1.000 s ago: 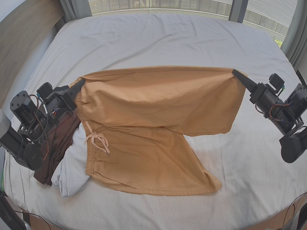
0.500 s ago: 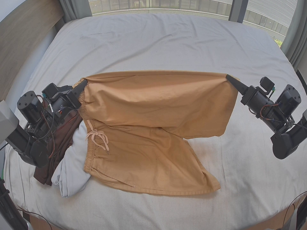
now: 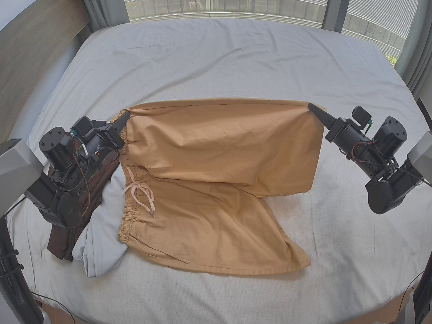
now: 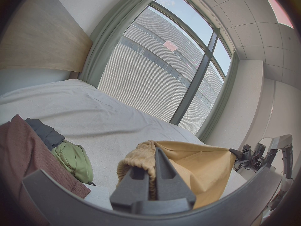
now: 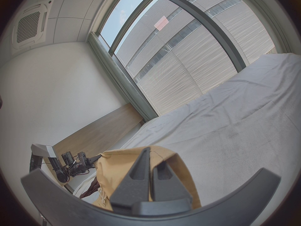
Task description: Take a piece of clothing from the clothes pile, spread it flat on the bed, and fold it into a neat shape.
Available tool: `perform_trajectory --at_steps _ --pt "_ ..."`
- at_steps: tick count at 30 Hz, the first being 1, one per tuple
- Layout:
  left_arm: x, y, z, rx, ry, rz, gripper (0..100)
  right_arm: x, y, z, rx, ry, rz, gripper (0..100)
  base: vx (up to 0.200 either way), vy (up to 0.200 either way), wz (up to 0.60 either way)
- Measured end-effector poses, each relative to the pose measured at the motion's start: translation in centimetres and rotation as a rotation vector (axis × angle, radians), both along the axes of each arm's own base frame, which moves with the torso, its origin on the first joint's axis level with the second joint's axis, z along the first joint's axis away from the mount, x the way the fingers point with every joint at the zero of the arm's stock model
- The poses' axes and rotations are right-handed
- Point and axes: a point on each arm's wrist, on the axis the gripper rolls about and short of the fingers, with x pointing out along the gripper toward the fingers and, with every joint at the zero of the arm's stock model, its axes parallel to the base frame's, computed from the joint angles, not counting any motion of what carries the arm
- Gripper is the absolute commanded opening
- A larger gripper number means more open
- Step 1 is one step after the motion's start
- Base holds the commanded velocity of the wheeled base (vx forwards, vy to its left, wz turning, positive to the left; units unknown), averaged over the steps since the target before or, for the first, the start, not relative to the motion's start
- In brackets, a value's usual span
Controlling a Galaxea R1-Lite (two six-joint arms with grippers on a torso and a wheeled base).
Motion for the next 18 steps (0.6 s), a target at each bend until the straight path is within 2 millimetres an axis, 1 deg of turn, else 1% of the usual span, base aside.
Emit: perform_trajectory --at_steps 12,18 --pt "3.4 -0.3 -1.3 -0.024 -0.025 0.062 0 3.2 0.1 -1.7 0.000 0.001 -0.012 0 0.000 0.000 0.00" --pt "5.2 -0.5 -1.5 -0.048 -0.061 0.108 0 4.8 0.3 -1.7 0.003 -0.005 -0.016 0 0.000 0.000 0.00"
